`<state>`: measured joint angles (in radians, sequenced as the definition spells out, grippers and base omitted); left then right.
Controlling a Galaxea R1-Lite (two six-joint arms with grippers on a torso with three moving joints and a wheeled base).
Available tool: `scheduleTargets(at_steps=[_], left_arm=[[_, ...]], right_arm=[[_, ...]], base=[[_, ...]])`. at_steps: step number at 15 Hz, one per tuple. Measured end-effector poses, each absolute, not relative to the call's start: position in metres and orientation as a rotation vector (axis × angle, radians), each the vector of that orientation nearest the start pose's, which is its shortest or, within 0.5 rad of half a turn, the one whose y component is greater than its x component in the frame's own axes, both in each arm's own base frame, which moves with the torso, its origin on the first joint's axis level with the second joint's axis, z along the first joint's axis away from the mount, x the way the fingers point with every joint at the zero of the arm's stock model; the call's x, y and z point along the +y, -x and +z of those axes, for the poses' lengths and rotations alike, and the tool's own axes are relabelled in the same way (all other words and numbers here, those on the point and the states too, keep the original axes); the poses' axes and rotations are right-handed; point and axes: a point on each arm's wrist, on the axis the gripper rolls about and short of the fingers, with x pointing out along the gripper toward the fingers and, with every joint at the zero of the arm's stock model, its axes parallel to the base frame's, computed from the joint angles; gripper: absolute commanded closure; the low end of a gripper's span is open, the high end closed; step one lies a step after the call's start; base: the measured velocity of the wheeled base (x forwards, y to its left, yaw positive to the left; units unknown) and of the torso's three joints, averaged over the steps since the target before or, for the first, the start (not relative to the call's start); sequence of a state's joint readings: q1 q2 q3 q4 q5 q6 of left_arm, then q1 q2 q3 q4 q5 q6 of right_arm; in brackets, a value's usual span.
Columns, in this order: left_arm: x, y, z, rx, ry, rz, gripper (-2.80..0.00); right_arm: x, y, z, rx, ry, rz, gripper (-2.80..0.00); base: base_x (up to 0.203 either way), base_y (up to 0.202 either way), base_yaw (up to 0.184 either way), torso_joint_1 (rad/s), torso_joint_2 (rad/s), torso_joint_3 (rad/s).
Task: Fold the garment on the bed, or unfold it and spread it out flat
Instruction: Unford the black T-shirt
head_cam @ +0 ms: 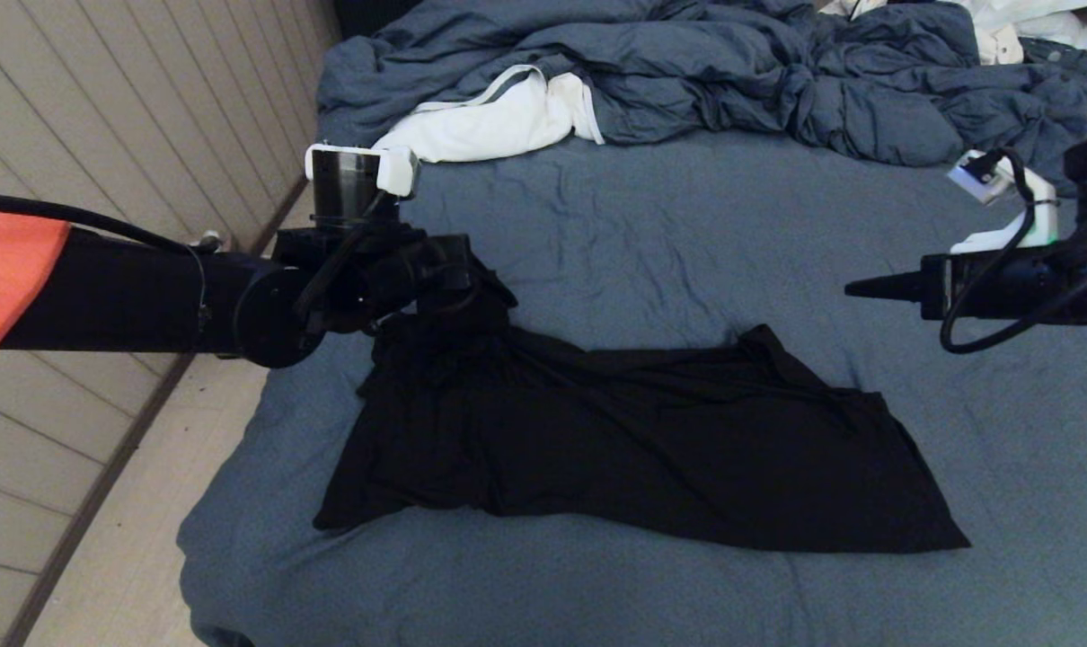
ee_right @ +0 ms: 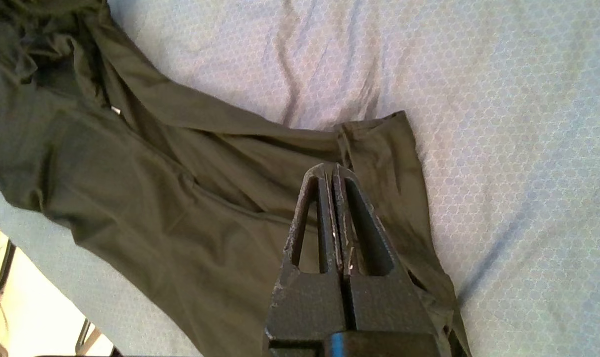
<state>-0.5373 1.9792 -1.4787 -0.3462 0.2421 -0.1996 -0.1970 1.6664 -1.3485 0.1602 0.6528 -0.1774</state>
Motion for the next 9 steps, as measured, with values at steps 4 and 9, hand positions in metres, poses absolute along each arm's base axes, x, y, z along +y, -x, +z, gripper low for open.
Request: scheduleTargets(at_steps=[4,9], left_arm=[[-0.202,-0.386,0.250,0.080,0.171,-0.219,0.00],[-0.190,-0.439,0.236,0.026,0.163,-0.151,0.00]], right_arm=[[-0.046,-0.301,0.268,0.405,-0.030,0.483,0.00],[-0.044,-0.301,0.264,0.404,0.023,0.502,0.00]], base=[[0.000,0.000,0.000,0.000,0.00,0.000],[0.000,0.000,0.000,0.000,0.00,0.000]])
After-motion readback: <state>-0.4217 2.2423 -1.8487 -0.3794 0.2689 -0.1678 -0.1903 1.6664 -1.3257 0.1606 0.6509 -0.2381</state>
